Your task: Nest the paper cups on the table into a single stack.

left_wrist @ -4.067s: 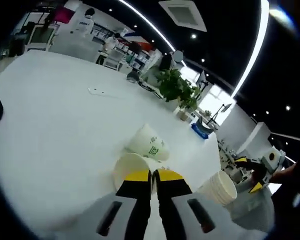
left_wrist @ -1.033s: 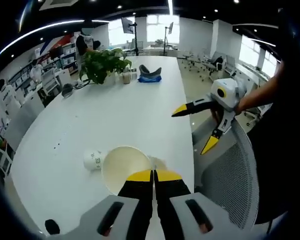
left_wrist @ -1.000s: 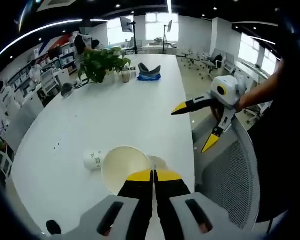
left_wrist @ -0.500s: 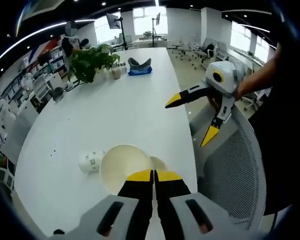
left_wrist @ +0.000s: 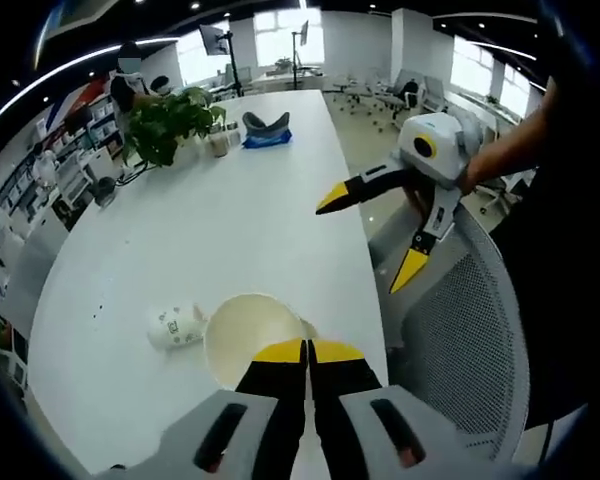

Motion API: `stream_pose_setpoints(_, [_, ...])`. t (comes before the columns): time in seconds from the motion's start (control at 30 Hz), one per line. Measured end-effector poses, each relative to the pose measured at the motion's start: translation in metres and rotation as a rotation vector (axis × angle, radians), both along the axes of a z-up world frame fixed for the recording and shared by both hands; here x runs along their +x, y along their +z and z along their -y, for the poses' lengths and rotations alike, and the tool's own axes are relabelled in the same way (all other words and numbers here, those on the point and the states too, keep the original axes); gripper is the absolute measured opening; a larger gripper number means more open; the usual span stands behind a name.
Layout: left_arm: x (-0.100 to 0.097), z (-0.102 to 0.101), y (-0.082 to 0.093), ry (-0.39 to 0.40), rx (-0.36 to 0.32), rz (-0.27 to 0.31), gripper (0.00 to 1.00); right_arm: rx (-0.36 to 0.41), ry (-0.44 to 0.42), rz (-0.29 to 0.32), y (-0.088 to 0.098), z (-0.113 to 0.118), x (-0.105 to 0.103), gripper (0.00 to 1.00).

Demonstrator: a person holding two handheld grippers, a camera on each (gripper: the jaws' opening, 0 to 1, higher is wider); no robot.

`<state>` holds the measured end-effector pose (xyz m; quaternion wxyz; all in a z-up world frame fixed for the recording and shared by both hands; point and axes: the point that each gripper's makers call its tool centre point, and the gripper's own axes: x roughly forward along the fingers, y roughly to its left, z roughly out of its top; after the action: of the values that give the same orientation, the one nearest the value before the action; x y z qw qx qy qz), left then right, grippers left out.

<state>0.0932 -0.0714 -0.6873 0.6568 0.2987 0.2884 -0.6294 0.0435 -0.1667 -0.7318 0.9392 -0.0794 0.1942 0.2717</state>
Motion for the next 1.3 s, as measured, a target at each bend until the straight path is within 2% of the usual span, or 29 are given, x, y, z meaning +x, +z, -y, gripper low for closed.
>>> stream_pose_setpoints(0.2, [-0.007, 0.005, -0.017, -0.024, 0.038, -0.014, 0.00, -0.001, -0.002, -0.001, 0.000, 0.000, 0.000, 0.79])
stream_pose_setpoints(0.7, [-0.007, 0.012, -0.043, -0.014, 0.044, -0.102, 0.00, 0.001, -0.007, -0.001, 0.001, 0.000, 0.000, 0.79])
stream_pose_setpoints(1.03, [-0.009, 0.014, -0.060, 0.019, 0.022, -0.220, 0.00, 0.000, -0.007, -0.004, 0.000, 0.000, 0.000, 0.79])
stream_pose_setpoints(1.3, [-0.011, 0.014, -0.071, 0.022, 0.030, -0.258, 0.00, -0.001, -0.010, -0.007, 0.000, 0.000, 0.000, 0.79])
